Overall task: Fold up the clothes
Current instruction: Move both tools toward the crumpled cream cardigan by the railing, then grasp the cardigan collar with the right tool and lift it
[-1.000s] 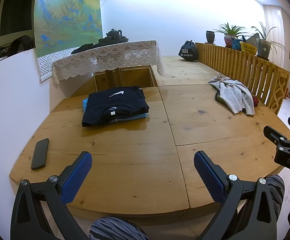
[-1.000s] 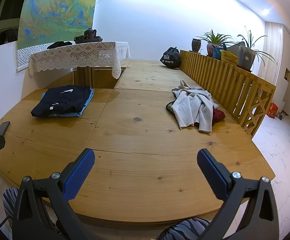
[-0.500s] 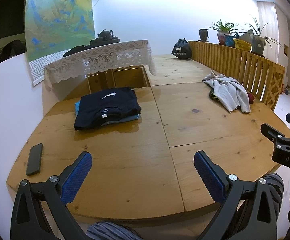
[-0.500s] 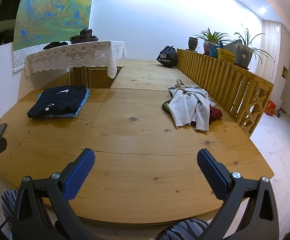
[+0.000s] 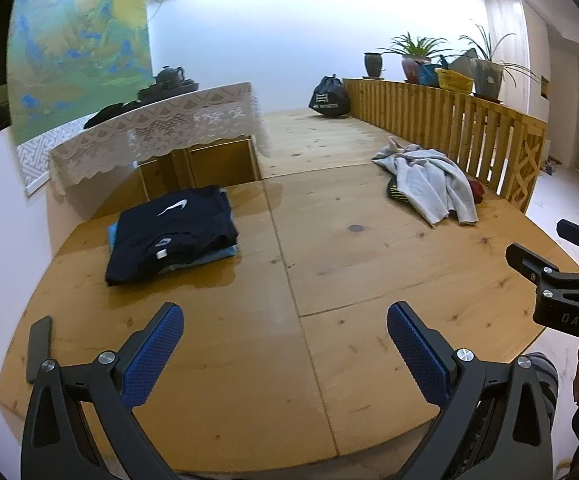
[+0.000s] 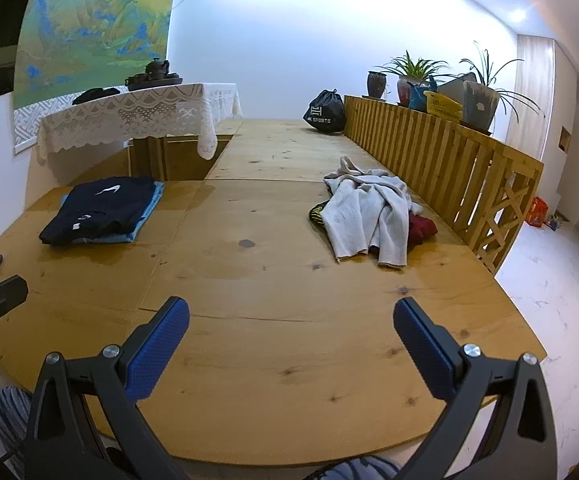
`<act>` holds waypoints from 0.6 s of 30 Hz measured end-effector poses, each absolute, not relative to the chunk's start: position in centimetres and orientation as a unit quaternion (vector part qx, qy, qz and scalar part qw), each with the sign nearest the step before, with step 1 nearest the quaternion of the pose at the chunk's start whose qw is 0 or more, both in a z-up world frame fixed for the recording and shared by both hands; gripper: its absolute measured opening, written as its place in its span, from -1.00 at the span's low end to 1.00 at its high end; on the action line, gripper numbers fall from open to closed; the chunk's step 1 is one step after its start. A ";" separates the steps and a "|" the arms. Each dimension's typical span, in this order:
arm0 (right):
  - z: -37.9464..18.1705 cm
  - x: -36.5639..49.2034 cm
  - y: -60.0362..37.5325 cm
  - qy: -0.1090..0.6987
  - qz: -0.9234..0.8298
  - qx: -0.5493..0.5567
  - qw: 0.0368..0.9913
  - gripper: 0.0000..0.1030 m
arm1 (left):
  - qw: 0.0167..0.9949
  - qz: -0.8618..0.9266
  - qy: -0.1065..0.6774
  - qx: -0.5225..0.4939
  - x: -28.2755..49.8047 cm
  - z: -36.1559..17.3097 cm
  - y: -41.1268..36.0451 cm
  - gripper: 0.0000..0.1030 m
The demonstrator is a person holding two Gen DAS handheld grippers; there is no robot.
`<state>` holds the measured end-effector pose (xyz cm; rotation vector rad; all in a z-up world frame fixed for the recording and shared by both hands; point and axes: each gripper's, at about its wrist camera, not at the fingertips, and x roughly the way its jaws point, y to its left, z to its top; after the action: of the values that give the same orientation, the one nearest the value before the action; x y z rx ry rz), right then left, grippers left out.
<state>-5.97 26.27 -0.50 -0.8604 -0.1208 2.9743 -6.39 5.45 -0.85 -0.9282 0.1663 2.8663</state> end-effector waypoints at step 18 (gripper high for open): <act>0.3 -11.4 30.7 -0.046 0.961 -0.264 0.062 1.00 | 0.130 0.942 0.059 -0.304 -14.8 -0.6 11.0 0.99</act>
<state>-11.44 30.67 0.33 -0.7991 -0.1389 2.9060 -14.78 11.03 -0.64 -0.8842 0.1704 2.7374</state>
